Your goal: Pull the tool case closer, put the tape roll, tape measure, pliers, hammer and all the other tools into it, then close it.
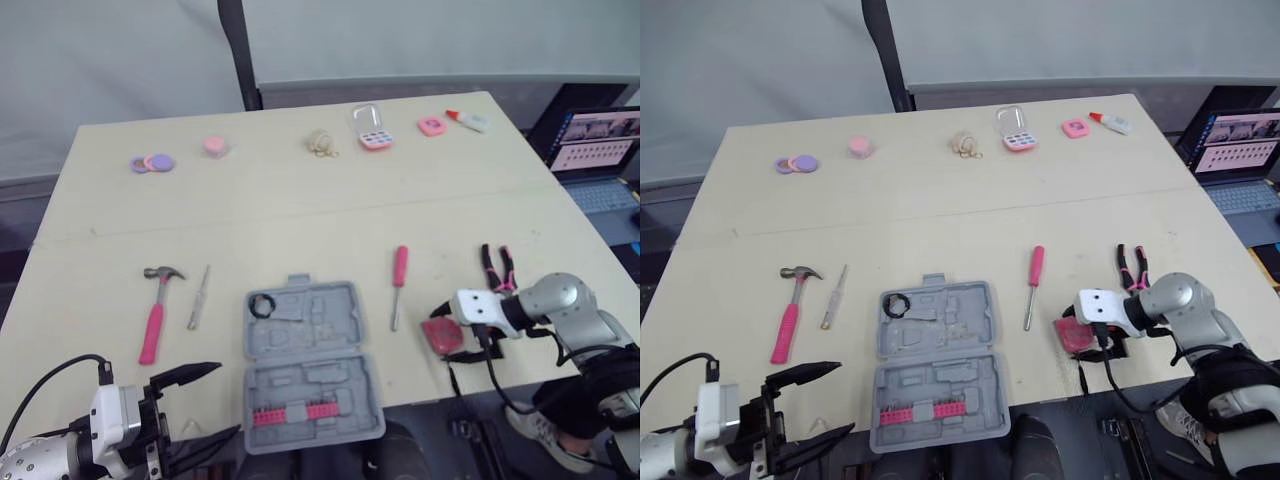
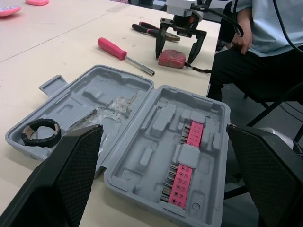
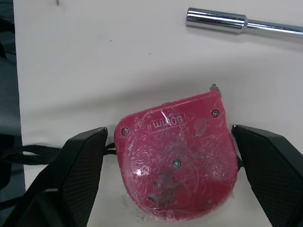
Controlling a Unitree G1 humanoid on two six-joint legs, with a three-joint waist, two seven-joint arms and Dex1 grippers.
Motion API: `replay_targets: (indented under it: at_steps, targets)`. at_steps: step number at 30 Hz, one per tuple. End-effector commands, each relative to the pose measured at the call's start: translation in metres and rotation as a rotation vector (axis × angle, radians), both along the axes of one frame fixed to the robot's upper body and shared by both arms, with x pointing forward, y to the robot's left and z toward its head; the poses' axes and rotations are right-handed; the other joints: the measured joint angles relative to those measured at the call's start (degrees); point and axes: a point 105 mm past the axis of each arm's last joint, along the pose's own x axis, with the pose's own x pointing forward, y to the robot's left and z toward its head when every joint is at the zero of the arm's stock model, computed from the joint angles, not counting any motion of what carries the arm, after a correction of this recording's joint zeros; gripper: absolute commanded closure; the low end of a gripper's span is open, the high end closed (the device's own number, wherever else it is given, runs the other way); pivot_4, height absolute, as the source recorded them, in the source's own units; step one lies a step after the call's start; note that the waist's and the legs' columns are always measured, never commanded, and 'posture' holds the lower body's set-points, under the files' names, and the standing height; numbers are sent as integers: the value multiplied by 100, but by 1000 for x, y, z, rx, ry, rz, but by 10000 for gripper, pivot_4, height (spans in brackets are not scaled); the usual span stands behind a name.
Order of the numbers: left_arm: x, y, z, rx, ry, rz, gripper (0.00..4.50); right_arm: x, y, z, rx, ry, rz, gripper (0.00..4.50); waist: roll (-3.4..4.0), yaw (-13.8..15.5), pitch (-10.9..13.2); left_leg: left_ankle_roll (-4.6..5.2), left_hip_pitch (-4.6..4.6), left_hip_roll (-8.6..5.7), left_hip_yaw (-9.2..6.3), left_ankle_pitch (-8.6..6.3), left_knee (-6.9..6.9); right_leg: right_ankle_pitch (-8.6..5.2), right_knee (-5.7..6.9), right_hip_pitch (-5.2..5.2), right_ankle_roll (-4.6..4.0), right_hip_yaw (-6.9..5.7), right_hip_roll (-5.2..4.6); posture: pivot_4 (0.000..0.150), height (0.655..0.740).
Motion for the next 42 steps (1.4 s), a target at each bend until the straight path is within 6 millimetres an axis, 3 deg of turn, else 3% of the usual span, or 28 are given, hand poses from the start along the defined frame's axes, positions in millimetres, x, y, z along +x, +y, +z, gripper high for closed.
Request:
replay_targets:
  at_steps: [1, 10, 19, 42]
  targets:
    - [0, -4, 5, 6, -34, -18, 0, 0, 2, 19, 17, -17, 24, 527, 0, 1, 0, 0, 0, 0, 0, 0, 0, 0, 0, 0, 0, 0, 0, 1500, 7287]
    - [2, -6, 5, 0, -41, -23, 0, -1, -8, 24, -38, -15, 49, 527, 0, -1, 0, 0, 0, 0, -1, 0, -1, 0, 0, 0, 0, 0, 0, 1500, 7287]
    - [-1, -8, 6, -3, -34, -18, 0, -4, -15, 16, -91, 1, 79, 527, 0, -1, 0, 0, 0, 0, 0, 0, 1, 0, 0, 0, 0, 0, 0, 1500, 7287]
    - [1, -8, 8, 8, -37, -22, 0, 5, -14, 3, -80, -18, -6, 527, 0, 0, 0, 0, 1, -1, 1, 0, 4, 0, 2, 1, 0, 0, 0, 1500, 7287]
